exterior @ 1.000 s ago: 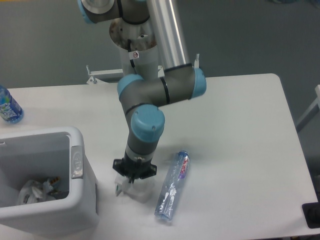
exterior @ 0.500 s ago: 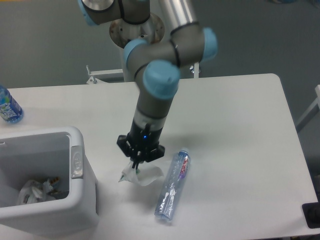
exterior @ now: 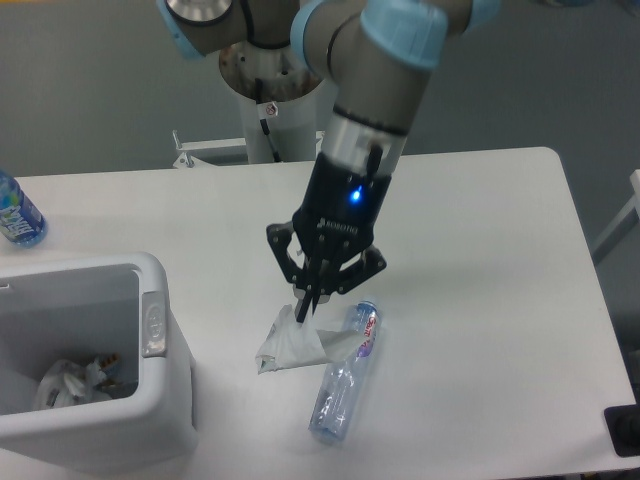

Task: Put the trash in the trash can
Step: 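Carry the tissue over the white bin and open the gripper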

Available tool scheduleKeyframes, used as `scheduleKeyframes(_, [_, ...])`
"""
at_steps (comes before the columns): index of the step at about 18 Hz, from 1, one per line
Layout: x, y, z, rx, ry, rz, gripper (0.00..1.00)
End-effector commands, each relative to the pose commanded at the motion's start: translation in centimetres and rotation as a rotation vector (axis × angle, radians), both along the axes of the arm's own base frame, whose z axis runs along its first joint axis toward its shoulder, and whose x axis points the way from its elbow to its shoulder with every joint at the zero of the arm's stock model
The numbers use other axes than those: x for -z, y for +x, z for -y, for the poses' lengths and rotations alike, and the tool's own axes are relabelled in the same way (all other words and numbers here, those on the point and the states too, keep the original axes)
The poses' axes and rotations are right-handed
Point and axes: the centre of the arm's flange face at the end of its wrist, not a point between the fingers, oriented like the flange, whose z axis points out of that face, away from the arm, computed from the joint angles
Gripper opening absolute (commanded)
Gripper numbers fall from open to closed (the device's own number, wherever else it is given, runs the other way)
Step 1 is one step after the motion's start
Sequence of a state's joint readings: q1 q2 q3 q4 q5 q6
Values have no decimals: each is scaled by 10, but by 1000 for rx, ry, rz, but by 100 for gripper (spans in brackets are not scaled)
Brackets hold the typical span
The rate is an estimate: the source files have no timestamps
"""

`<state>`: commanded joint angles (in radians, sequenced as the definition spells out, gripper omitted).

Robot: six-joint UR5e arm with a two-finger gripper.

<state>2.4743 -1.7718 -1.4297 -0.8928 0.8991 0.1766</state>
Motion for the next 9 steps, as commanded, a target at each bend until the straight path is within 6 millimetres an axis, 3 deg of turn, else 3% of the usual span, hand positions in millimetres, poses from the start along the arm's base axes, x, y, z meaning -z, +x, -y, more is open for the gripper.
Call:
scheduleKeyframes(3, [-14, 23, -3, 24, 31, 25, 7])
scheduleKeyframes(9, [-20, 89, -32, 115, 37, 53, 7])
